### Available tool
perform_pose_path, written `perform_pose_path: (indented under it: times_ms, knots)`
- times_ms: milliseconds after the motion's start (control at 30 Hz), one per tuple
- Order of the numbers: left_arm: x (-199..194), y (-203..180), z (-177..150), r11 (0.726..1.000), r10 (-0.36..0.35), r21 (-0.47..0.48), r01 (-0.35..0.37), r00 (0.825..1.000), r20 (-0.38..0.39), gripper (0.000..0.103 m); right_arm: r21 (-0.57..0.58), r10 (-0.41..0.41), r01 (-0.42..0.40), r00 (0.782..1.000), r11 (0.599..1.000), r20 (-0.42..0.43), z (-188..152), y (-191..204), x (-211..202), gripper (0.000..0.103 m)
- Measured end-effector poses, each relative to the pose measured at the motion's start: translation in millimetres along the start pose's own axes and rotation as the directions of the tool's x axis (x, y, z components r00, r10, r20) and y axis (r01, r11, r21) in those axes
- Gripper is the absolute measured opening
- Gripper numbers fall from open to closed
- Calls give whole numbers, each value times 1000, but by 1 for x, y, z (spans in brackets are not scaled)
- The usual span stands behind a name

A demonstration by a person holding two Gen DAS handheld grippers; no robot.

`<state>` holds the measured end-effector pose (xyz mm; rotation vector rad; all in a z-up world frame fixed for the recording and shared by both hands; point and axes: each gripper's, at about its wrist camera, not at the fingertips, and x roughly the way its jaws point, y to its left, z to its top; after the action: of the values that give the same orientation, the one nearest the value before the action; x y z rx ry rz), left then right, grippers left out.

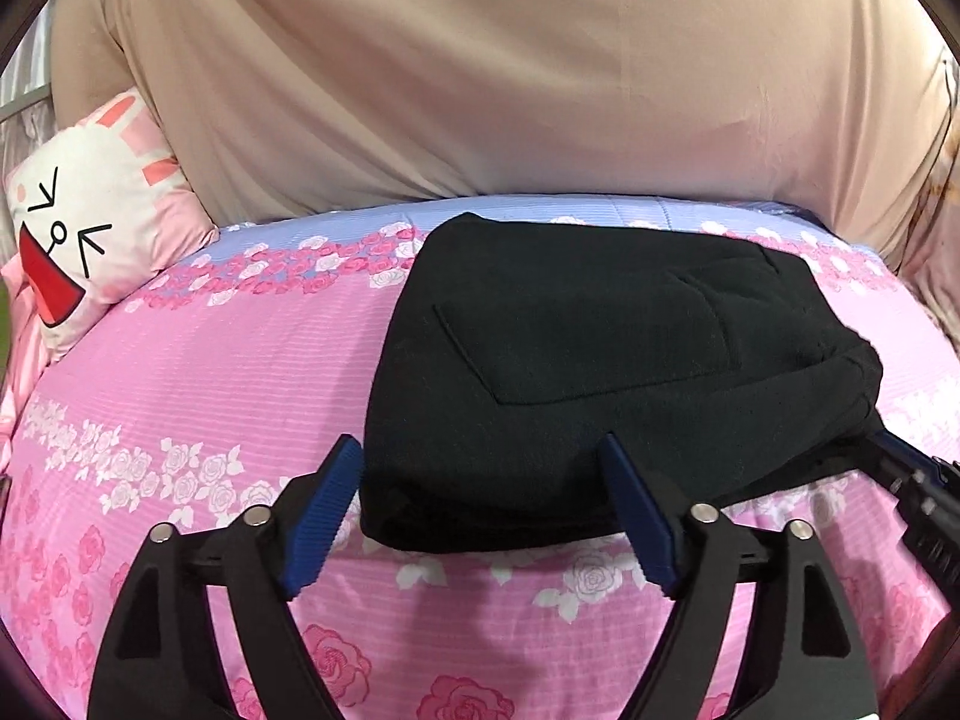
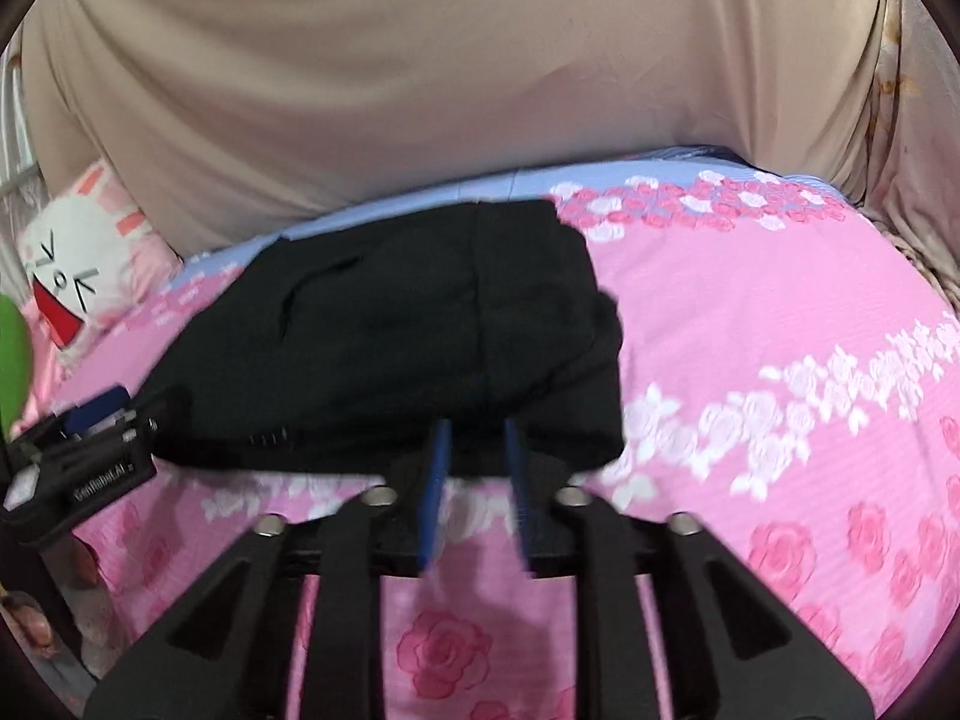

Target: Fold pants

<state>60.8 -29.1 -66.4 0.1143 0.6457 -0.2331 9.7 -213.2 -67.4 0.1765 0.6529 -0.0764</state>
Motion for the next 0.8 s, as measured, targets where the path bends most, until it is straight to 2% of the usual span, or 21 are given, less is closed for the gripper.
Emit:
perform_pose_path:
  times_ms: [33,100,233,333,433,500,667,800]
  knots:
    - [0,-1,-2,1000,8,0,-8,1000,4,83,-8,-4,4,1000,1000,22,0,2,-4,41]
    - [-1,-3,-4,1000,25,5,-25,1000,16,86,-18,-15,15,999,1000,33,-1,4,-6,58]
    - [-4,-6,-6,999,40,13,-40,999,34,87,-6,-14,15,999,1000,40,-1,2,-7,64]
    - [-6,-7,-7,999,51,16,-52,997,54,87,15,-49,48,998,999,37,-1,-1,-7,76]
    - [-8,-9,-8,997,64,28,-66,996,69,87,11,-53,53,998,999,43,-1,1,-8,79]
    - [-9,-11,-9,996,77,38,-80,994,75,87,5,-74,73,996,997,47,-2,2,-8,87]
    - [-11,-13,-11,993,110,41,-114,990,90,92,-1,-72,72,995,997,71,-3,4,-13,88]
    - [-14,-14,-11,993,102,46,-107,990,102,92,-14,-75,77,994,997,83,-4,7,-15,92]
